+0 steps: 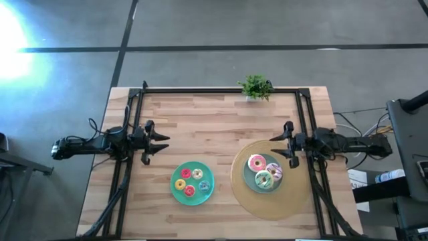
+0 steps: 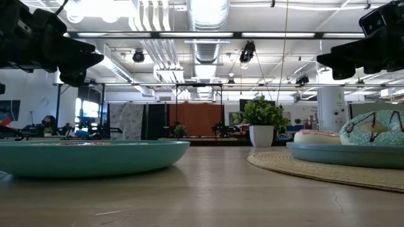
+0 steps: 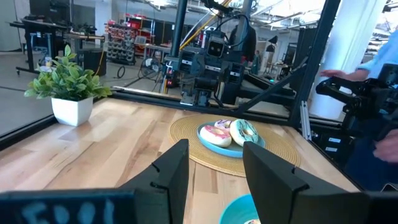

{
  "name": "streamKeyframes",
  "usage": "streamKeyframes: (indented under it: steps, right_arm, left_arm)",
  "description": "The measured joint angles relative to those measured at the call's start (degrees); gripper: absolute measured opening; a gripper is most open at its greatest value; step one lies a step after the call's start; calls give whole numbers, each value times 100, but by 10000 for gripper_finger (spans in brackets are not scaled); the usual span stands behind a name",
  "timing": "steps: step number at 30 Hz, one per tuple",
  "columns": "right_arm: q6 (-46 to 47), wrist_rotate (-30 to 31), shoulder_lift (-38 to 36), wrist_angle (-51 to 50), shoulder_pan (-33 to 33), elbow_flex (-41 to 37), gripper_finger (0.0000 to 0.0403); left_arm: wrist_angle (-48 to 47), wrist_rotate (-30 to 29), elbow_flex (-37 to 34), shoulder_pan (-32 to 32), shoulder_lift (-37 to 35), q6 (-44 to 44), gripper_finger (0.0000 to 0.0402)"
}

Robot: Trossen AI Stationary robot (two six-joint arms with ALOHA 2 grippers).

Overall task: Pick & Place donuts
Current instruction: Return to Home Position

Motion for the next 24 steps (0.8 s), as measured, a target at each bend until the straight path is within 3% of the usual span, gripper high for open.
streamKeyframes:
  steps: [24]
  right_arm:
    - [72, -2, 171, 2, 0, -2, 192]
  left_arm:
    - [-1, 0, 4, 2, 1, 2, 126]
